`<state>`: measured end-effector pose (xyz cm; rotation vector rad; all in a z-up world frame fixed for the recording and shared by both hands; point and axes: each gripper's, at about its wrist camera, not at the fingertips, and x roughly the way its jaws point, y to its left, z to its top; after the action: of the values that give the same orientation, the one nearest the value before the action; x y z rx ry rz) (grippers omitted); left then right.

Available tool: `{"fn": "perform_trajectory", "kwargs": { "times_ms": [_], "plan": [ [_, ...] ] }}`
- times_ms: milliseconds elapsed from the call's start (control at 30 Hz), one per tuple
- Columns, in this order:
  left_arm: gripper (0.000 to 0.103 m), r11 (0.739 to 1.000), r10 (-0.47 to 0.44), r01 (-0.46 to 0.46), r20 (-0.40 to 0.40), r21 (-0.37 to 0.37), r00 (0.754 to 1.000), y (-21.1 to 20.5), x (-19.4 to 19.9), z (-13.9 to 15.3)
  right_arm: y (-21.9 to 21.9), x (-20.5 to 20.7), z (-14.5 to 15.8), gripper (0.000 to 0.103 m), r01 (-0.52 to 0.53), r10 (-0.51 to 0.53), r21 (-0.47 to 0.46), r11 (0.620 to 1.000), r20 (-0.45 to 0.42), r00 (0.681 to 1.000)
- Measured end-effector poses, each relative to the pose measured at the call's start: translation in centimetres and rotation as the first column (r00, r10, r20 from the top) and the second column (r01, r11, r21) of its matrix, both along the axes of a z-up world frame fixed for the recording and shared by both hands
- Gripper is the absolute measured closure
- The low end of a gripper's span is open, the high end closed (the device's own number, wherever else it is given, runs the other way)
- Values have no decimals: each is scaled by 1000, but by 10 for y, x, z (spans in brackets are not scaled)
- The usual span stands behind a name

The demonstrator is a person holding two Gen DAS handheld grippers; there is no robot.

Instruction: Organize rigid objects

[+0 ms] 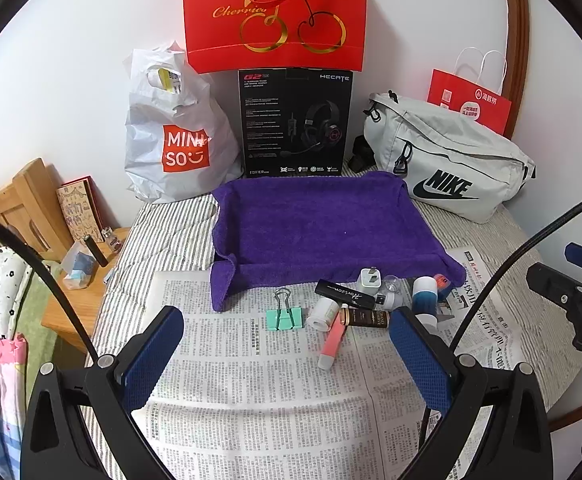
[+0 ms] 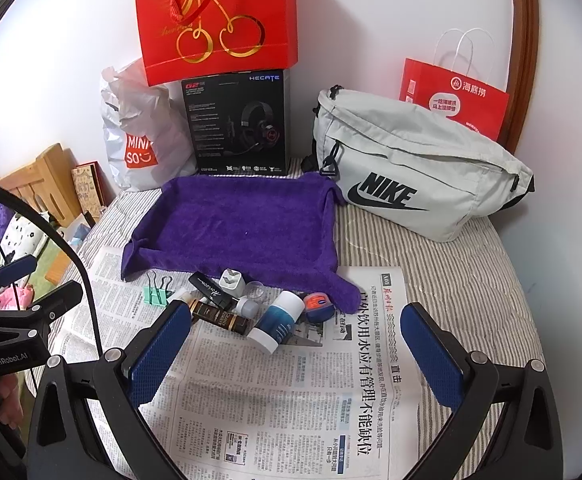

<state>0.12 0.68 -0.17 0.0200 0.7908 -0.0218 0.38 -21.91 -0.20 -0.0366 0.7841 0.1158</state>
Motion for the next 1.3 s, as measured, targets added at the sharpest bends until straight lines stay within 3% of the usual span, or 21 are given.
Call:
{"fn": "perform_trajectory", "kwargs": {
  "times_ms": [333, 633, 800, 933, 1033, 1300],
  "plan": [
    [0, 1000, 3, -3, 2, 13, 1000, 1, 2, -3, -2, 1, -4, 0, 6, -6, 0, 1000, -6, 1000],
    [0, 998, 0, -2, 25, 70, 1000, 2, 14, -20, -7, 6, -11, 0, -7, 7, -12, 1000, -1, 1000],
    [0, 999, 12, -11, -42, 31, 999, 10, 31, -49, -12, 14, -23, 0, 6, -7, -17, 1000, -32, 999],
    [1, 997, 30, -21, -125, 72, 992, 15, 45, -76, -15, 18, -32, 0, 12, -13, -23, 1000, -52, 999],
    [2, 998, 41, -34, -138, 54, 990, 21, 63, -98, -17, 21, -38, 0, 13, -14, -25, 1000, -68, 998],
    [10, 997, 69, -60, -254, 42, 965, 31, 89, -151, -27, 32, -59, 0, 18, -23, -49, 999, -117, 993]
  ]
}}
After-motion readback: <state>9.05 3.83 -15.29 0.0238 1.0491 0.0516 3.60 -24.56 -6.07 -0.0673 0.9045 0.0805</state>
